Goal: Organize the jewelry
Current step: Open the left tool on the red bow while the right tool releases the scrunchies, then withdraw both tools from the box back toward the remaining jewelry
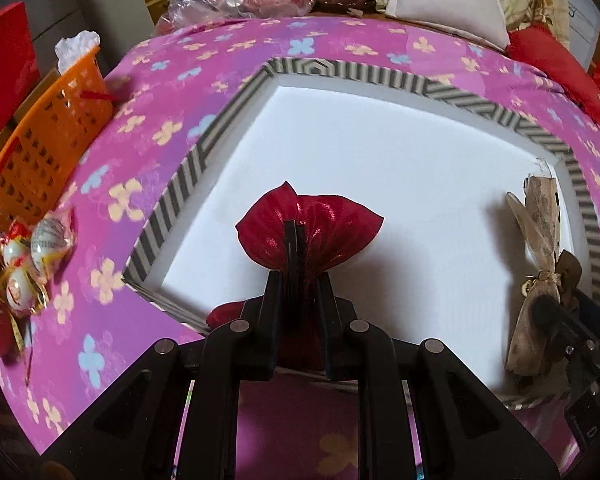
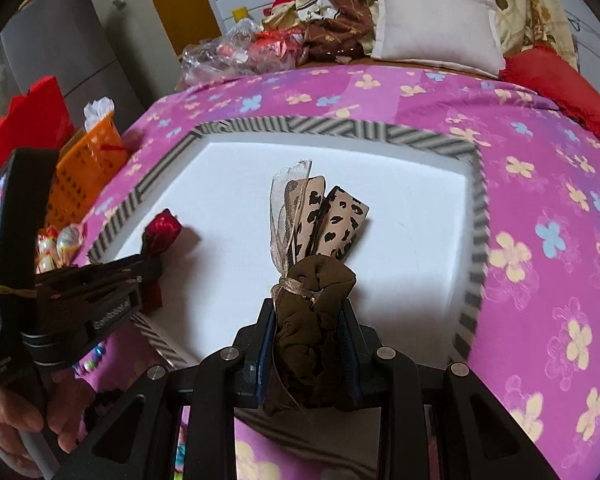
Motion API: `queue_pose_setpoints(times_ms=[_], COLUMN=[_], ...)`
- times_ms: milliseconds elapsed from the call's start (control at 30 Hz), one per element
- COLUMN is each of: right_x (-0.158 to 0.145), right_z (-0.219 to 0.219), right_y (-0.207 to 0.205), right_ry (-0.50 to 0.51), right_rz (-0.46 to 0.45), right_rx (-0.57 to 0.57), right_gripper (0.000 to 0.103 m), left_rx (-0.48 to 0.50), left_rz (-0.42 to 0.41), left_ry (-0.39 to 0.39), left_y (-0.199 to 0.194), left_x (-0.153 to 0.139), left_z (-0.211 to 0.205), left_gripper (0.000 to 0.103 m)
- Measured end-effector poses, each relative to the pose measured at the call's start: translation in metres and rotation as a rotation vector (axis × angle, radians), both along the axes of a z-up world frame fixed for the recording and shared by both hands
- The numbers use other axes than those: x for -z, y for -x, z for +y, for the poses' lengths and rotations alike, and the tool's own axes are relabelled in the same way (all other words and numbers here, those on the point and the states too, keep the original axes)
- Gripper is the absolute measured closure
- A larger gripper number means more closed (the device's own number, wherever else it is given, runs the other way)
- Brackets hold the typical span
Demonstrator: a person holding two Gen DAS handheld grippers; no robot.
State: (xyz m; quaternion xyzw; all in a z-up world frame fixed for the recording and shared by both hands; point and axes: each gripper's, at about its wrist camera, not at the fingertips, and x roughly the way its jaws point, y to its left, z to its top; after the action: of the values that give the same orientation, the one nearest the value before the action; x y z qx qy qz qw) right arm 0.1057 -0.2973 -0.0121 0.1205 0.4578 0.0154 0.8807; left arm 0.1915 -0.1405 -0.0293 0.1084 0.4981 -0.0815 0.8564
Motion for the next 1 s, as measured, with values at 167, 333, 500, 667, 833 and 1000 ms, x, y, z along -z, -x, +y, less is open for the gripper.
queue_pose_setpoints(times_ms=[167,333,500,667,833,1000], right_x=[0.002,0.004,0.002,-0.016,-0.042,-0.056], right_z=[-0.004,-0.001,-0.001,-0.003,0.001,0.004], right_y=[0.007,0.0,0.002,0.018,0.048,0.082], right_ry=[0.004,0.016,0.008,-0.008,0.0,0.008], right_rz=[0.015,0.023,0.014,-0.044,-0.123,-0.157], right_rx=[-0.005,-0.012,0.0,0.019,0.046,0.076], right_gripper=[0.075,0.042,0.04,0.039,0.034,0.034], left_rx=[0.012,0.008,-0.002,0.018,0.033,0.027], left_rz=[0.034,0.032,0.021,-0.034,-0.117,-0.188], left_ry=[0.036,0.038,0.027,0.049,0.066,0.091], left_y=[0.016,0.018,0.015,0.026,0.049,0.08], left_x=[-0.001,-0.003,-0.005,-0.018,-0.044,-0.067], left_z=[0.006,0.005,0.003,0.003,0.006,0.019], left_gripper=[0.088,0.088,0.074,0.052,0.042,0.036])
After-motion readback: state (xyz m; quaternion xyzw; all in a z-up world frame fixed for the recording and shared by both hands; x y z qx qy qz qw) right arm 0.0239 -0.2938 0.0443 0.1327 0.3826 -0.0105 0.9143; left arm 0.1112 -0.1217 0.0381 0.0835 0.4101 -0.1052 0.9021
